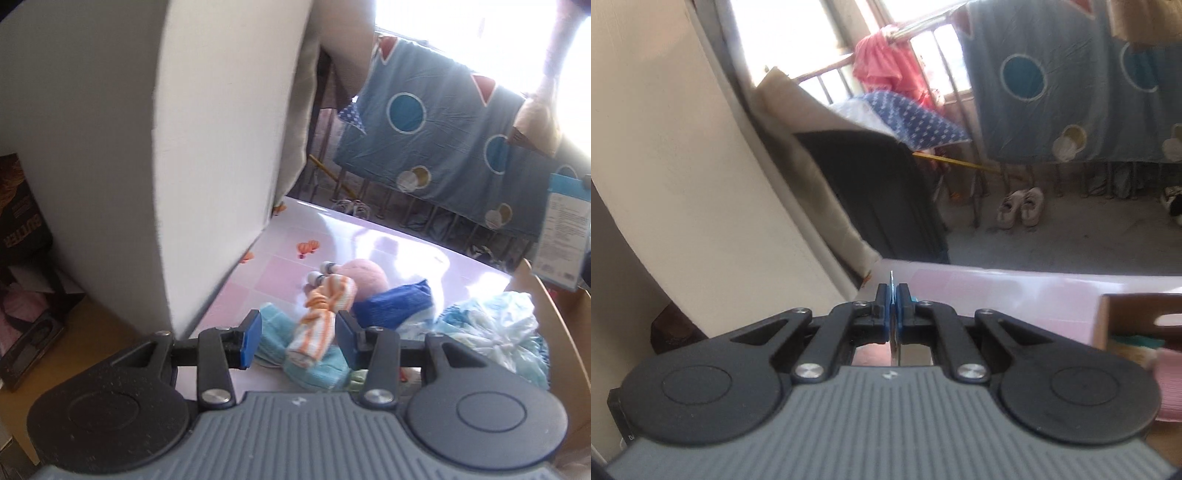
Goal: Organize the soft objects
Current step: 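Lift the blue-and-white box with the right tool toward the cardboard box, then lower the box into the cardboard box and open the right tool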
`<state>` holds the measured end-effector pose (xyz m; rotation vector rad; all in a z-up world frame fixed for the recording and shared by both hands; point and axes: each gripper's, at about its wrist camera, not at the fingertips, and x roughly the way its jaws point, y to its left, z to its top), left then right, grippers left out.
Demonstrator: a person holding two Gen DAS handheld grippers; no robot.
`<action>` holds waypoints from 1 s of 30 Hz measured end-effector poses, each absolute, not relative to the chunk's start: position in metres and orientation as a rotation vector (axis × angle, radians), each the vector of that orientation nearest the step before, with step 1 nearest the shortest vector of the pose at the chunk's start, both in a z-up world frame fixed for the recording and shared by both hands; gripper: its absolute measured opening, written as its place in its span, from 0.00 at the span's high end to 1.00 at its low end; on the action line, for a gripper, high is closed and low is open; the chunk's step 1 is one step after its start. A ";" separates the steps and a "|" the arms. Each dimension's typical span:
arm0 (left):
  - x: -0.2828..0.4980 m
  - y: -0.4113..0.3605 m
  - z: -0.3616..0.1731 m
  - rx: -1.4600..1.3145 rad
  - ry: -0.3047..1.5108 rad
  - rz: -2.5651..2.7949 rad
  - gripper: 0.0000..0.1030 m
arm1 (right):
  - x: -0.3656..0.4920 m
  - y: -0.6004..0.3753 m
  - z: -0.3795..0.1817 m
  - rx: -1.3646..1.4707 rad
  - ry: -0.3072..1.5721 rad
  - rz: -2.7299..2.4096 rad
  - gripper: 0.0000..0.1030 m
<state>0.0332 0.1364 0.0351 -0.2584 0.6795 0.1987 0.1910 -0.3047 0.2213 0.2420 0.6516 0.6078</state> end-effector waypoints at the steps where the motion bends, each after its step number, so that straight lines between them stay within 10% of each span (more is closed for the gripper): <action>1: 0.034 0.131 0.036 -0.252 0.679 0.188 0.56 | 0.181 -0.328 0.228 0.249 0.632 0.574 0.98; 14: 0.058 0.080 0.040 -0.202 0.709 0.114 0.56 | 0.141 -0.530 0.167 0.183 0.706 0.202 0.98; 30: 0.083 0.055 0.027 -0.143 0.764 0.159 0.56 | 0.299 -0.501 0.055 -0.281 0.949 0.206 0.97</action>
